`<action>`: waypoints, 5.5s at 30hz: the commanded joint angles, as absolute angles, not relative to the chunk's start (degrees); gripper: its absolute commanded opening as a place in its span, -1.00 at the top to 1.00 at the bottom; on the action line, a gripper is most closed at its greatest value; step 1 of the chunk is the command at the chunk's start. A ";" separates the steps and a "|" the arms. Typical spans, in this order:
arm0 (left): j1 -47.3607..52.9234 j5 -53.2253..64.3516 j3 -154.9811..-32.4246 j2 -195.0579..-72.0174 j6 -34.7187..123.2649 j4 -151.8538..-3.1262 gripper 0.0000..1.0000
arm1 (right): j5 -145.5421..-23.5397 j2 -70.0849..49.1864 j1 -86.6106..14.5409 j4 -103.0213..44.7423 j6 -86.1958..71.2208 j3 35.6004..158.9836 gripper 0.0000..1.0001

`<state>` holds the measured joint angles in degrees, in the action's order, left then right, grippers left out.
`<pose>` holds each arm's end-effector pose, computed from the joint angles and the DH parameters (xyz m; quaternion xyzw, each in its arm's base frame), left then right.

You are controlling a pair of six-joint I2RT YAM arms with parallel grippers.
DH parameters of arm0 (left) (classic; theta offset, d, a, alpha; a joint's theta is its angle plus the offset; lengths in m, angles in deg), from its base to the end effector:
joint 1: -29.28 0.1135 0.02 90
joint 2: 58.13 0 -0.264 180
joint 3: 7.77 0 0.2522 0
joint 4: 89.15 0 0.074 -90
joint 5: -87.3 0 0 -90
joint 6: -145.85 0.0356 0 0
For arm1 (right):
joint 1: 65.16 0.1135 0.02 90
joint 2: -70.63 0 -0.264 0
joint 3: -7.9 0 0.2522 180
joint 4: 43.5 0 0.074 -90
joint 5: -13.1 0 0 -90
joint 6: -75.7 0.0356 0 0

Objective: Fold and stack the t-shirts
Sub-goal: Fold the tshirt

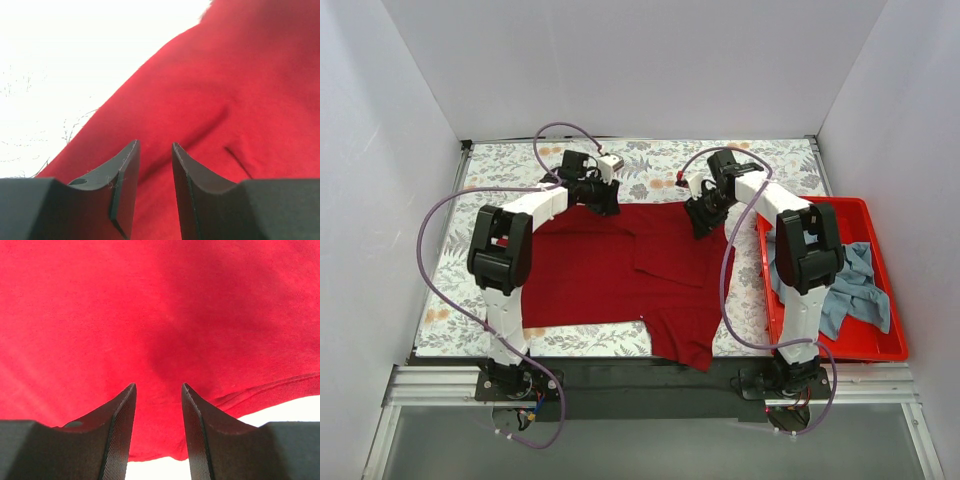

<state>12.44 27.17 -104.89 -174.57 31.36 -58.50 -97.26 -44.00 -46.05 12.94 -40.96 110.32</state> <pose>0.4189 -0.1453 0.1861 0.0275 0.9117 -0.3433 0.2240 0.3887 0.1478 0.2001 -0.4063 0.8784 0.1613 0.1934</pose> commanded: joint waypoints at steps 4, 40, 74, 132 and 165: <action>12.32 21.91 -108.81 -178.10 29.40 -53.33 0.42 | -89.74 -47.31 -46.35 10.96 -36.01 114.73 0.07; 15.74 22.17 -96.67 -163.77 30.11 -57.72 0.37 | -92.64 -57.50 -45.56 10.87 -35.31 131.69 0.10; 17.59 22.17 -105.38 -174.06 26.41 -58.42 0.38 | -88.14 -53.38 -52.60 10.52 -36.36 123.52 0.27; 31.74 20.95 -102.82 -169.83 26.41 -50.08 0.44 | -104.26 -48.91 -36.33 8.58 -30.82 124.06 0.28; 45.28 22.60 -125.15 -193.75 21.67 -41.82 0.42 | -79.10 -72.98 -50.22 8.86 -34.60 149.09 0.30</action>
